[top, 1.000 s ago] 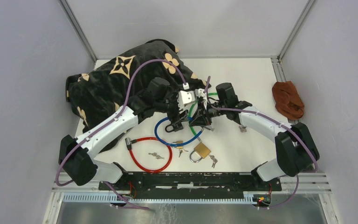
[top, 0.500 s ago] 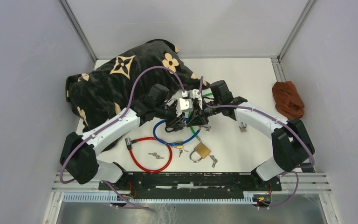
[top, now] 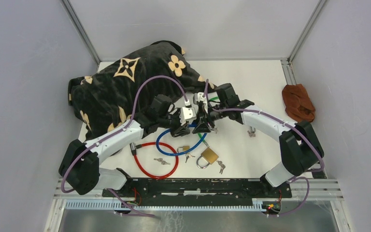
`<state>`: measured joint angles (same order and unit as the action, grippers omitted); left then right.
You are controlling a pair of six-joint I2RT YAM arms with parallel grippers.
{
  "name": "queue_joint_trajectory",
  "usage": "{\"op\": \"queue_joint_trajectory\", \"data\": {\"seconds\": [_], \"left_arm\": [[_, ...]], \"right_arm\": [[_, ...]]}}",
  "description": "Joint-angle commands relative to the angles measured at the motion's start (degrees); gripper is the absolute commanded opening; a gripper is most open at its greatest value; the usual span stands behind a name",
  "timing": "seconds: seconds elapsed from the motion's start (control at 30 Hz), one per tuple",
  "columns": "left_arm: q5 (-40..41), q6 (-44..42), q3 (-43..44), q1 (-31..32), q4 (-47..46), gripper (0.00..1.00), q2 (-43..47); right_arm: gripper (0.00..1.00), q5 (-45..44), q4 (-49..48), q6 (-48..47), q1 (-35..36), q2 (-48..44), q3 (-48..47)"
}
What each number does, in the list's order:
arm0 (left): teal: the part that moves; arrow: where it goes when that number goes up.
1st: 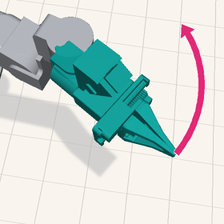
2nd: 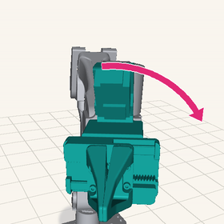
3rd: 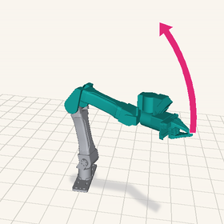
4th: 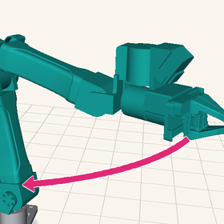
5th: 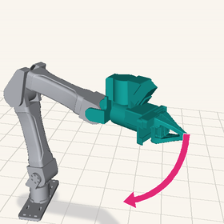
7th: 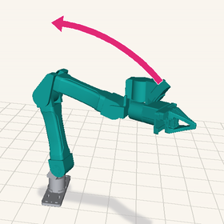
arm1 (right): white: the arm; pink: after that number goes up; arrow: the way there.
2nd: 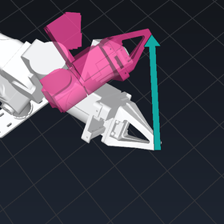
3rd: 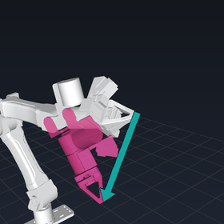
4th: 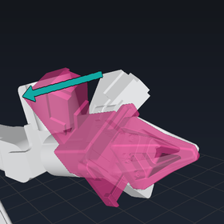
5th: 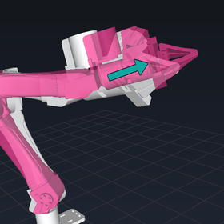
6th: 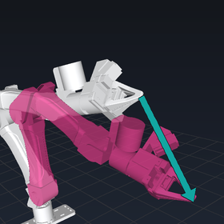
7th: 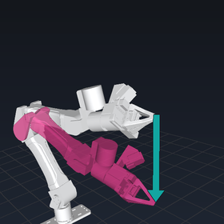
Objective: Lock with the key
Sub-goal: Lock the lock.
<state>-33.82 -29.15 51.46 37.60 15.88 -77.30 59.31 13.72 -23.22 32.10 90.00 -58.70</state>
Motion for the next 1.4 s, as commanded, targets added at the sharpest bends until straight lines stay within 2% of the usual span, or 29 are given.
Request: {"op": "queue_joint_trajectory", "data": {"seconds": [0.0, 0.03, 0.1, 0.2, 0.27, 0.5, 0.63, 0.77, 0.87, 1.17, 1.37], "left_arm": [[4.79, 4.28, -4.33, -0.85, -9.98, 0.02, 3.33], [5.06, 3.93, -5.22, -1.05, -10.71, 0.02, 3.89], [4.66, 1.33, -6.76, -0.95, -11.25, 0.02, 5.18], [4.39, -1.56, -8.70, -1.11, -12.60, 0.02, 7.20], [4.33, -2.72, -9.51, -1.19, -13.22, 0.02, 8.21], [4.85, -1.22, -15.95, -2.67, -15.69, 0.02, 12.98], [5.96, -0.38, -19.84, -3.23, -20.03, 0.02, 16.52], [6.38, 0.14, -22.25, -3.54, -21.59, 0.02, 19.40], [6.50, 0.44, -23.57, -3.93, -22.24, 0.02, 20.97], [5.99, 3.19, -26.58, -5.22, -22.73, 0.02, 26.46], [6.41, 2.49, -27.47, -5.64, -22.73, 0.02, 28.34]], "right_arm": [[0.53, -2.50, -6.24, 4.39, -1.51, -1.69, -2.09], [0.55, -3.04, -7.86, 6.00, -2.13, -2.46, -1.60], [0.68, -4.82, -10.59, 8.42, -3.33, -4.14, -0.91], [0.82, -6.57, -11.28, 8.60, -4.95, -6.41, -0.08], [0.86, -7.39, -10.89, 8.50, -6.08, -7.56, 1.27], [0.91, -11.99, -19.10, 14.04, -9.32, -15.01, 15.65], [0.92, -12.49, -24.39, 16.93, -9.38, -15.96, 20.01], [0.92, -9.62, -33.76, 22.36, -9.40, -14.56, 23.42], [0.92, -8.55, -48.66, 32.89, -8.22, -12.24, 27.79], [0.90, -12.91, -70.68, 42.76, -3.82, -8.00, 34.77], [0.84, -15.78, -76.40, 45.58, -1.09, -4.28, 35.90]]}}
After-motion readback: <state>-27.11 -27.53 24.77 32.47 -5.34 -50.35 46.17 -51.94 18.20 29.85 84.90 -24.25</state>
